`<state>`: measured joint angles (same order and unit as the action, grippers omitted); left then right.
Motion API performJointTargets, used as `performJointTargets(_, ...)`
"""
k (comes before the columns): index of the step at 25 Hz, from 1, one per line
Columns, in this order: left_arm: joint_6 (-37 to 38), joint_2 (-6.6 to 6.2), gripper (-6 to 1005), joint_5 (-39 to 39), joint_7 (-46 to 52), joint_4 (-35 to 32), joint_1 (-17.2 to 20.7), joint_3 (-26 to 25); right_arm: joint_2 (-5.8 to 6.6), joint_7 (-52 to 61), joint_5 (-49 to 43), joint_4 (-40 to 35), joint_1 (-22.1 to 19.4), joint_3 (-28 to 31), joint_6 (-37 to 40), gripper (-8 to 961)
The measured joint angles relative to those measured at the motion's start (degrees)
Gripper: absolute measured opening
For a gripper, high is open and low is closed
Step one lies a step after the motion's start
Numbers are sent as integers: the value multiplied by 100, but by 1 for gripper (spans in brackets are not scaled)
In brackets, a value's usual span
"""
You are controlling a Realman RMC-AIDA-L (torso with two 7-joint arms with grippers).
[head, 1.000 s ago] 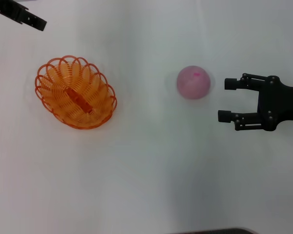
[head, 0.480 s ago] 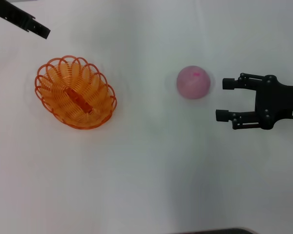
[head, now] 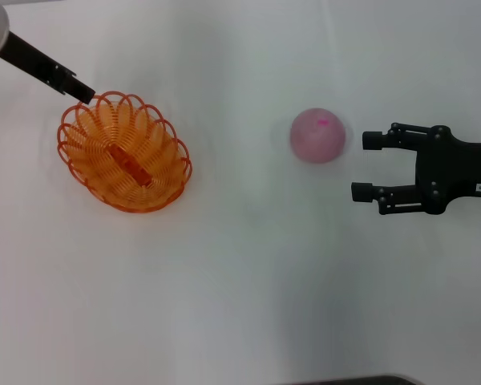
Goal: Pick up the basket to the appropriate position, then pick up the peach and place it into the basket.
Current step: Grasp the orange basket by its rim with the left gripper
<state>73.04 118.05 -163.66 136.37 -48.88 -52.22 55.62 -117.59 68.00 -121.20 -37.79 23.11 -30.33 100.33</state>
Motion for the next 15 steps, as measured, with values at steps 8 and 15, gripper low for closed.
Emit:
performJointTargets(8,-366,32,721,0,-12,427,37,207,-25,11,-1,0,17,-4,-28,902)
performJointTargets(15,-558,53,719,0,-45,584,112,228,-33,12,-75,71,18,-9,-84,902)
